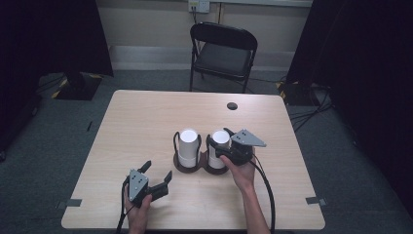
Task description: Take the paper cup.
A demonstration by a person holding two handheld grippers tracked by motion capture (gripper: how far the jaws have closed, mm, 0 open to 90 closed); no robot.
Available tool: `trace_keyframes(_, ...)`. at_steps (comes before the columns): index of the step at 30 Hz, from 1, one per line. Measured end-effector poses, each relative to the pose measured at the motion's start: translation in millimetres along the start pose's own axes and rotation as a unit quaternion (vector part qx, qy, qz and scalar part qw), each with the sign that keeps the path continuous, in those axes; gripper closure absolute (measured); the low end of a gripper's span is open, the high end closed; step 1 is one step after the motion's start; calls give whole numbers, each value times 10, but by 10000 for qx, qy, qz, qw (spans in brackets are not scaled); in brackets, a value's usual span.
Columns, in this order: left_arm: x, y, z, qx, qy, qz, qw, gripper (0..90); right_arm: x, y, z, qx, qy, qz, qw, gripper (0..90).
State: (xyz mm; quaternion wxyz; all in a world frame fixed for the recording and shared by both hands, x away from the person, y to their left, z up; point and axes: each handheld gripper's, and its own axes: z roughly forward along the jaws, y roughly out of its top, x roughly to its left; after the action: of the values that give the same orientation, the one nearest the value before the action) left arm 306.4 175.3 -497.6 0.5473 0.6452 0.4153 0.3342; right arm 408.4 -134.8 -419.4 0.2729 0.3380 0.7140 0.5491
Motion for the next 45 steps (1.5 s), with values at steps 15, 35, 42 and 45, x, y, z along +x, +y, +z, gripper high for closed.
trace_keyframes(15, 2, 0, 1, 6, -45, 6, 10000, 162, 15, 81, -42, -104, -4, -87, 9999, 344)
trace_keyframes(35, 1, 1, 1, 9, -35, 7, 10000, 162, 11, 303, -102, -221, 75, -68, 9997, 345)
trace_keyframes(42, 2, 1, 2, 10, -27, -6, 10000, 162, 11, 354, -127, -323, 49, -8, 9995, 346)
trace_keyframes(45, 1, 1, 3, 14, -19, -8, 10000, 162, 9, 385, -141, -381, 61, -1, 9993, 346)
